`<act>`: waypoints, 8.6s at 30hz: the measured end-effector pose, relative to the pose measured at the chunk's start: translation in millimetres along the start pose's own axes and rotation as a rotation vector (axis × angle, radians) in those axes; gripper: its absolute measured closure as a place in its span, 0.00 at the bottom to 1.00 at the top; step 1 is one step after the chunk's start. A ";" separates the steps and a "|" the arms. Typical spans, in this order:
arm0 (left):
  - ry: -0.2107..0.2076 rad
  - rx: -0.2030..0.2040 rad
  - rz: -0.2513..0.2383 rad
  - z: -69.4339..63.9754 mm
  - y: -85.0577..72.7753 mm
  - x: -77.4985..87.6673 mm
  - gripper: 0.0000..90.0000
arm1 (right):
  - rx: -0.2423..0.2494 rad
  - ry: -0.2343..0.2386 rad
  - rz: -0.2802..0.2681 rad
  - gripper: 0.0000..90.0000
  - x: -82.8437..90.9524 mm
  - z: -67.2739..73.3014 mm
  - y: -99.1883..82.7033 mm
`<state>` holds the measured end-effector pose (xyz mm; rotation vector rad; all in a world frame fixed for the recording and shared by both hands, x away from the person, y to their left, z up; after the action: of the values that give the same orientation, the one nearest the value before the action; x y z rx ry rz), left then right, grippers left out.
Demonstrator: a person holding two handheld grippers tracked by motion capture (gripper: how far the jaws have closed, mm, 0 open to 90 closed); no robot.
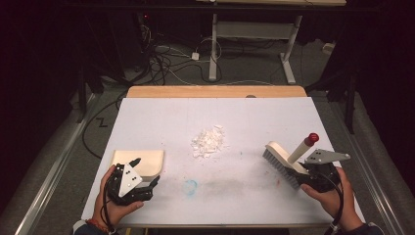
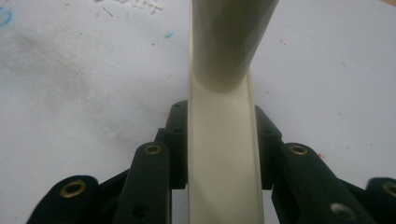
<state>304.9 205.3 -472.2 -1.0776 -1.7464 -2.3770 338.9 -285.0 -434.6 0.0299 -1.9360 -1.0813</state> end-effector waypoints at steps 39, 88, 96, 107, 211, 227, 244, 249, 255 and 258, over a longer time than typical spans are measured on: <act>0.044 0.173 0.110 -4.7 -6.3 10.7 0.20 | -0.008 -0.043 -0.015 0.75 4.9 -5.6 3.1; 0.009 0.381 0.383 50.7 -35.4 -19.5 0.69 | -0.007 -0.033 -0.012 0.75 -0.6 -5.4 3.7; -0.036 0.297 0.409 55.7 -27.1 -19.3 0.70 | -0.018 -0.046 -0.007 0.75 -1.3 -6.3 3.2; -0.051 0.247 0.420 53.1 -19.8 -15.7 0.70 | -0.008 -0.046 -0.008 0.75 -2.1 -6.8 3.0; -0.370 -0.232 0.759 48.6 78.9 -88.7 0.70 | -0.027 -0.137 0.030 0.75 -145.7 -27.1 126.7; -0.371 -0.235 0.780 45.3 77.1 -91.5 0.69 | 0.019 -0.035 0.000 0.75 -177.6 39.2 154.7; -0.381 -0.235 0.790 35.9 76.4 -97.9 0.69 | -0.004 0.076 -0.106 0.75 -181.4 101.2 171.1; -0.381 -0.226 0.788 35.3 75.6 -97.5 0.69 | 0.017 0.123 -0.133 0.75 -178.6 118.7 180.6; -0.380 -0.225 0.783 35.3 73.8 -97.2 0.69 | 0.053 0.151 -0.167 0.75 -174.4 127.5 189.6; -0.385 -0.226 0.784 35.5 72.4 -97.2 0.69 | 0.045 0.160 -0.190 0.75 -170.0 124.8 191.1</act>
<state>425.4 170.6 -456.7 -1.9014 -0.8288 -1.9509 423.7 -13.7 -446.5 0.3214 -1.8397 -1.1226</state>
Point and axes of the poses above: each handheld gripper's, and its own axes: x roughly backward along the jaws, y roughly out of its top, z roughly to its left, the point moved 4 cm from there along -x, roughly forward along the jaws, and after that the axes turned 10 degrees about x, right-handed, at the moved point
